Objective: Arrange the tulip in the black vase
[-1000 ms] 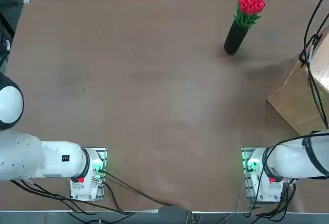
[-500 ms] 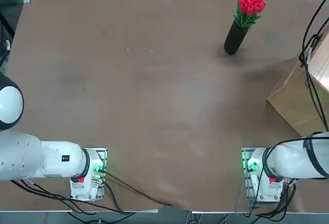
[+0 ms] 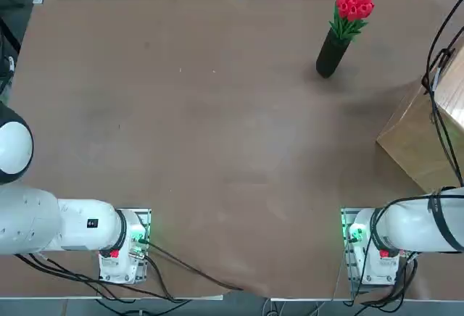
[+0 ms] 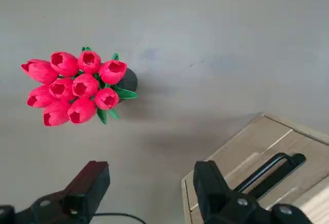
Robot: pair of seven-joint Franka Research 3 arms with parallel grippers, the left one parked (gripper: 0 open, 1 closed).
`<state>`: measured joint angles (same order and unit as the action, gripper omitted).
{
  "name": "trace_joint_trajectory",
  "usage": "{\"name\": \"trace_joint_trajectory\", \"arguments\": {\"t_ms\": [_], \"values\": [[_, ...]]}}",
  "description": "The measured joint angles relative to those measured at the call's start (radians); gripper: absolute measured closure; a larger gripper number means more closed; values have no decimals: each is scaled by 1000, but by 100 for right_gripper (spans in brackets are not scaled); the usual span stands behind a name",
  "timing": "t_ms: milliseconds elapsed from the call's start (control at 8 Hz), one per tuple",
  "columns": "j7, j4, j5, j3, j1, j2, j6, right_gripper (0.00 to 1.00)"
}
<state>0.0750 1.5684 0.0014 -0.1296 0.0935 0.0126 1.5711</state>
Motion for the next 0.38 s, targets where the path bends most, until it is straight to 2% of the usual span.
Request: {"name": "trace_joint_trajectory", "arguments": {"t_ms": [375], "values": [[-13,0,0,7,-1,0,-2,0]]}}
